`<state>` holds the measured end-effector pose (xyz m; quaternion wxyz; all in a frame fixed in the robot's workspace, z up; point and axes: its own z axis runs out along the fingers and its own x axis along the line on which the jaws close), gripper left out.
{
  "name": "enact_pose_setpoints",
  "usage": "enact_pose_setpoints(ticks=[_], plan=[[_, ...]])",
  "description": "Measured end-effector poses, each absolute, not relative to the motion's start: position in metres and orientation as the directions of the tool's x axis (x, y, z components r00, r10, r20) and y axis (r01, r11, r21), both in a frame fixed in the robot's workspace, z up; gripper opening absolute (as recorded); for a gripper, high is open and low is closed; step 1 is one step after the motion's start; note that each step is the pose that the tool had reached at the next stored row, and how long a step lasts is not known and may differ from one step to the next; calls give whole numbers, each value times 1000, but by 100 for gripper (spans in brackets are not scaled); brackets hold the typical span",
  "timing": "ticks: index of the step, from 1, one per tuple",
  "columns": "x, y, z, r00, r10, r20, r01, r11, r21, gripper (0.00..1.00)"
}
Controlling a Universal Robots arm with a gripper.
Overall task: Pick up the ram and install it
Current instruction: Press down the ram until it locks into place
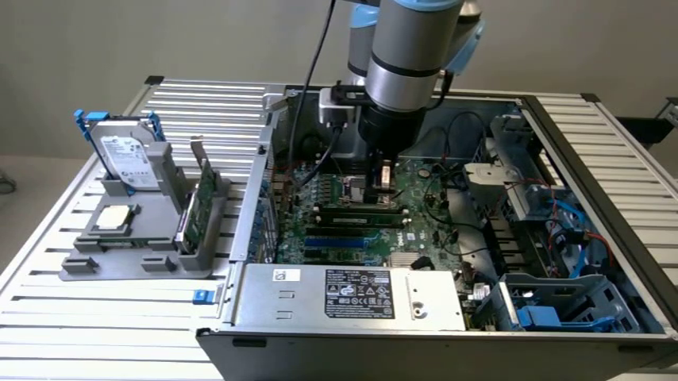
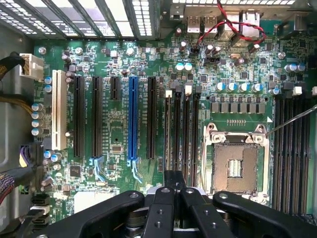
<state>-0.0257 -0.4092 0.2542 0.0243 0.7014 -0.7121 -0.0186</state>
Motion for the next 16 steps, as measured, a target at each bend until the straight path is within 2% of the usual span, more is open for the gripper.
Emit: enact_pose_setpoints(ticks=[16], plan=[[-26,-409,254,-289,-957,8,-955,289,60,11]])
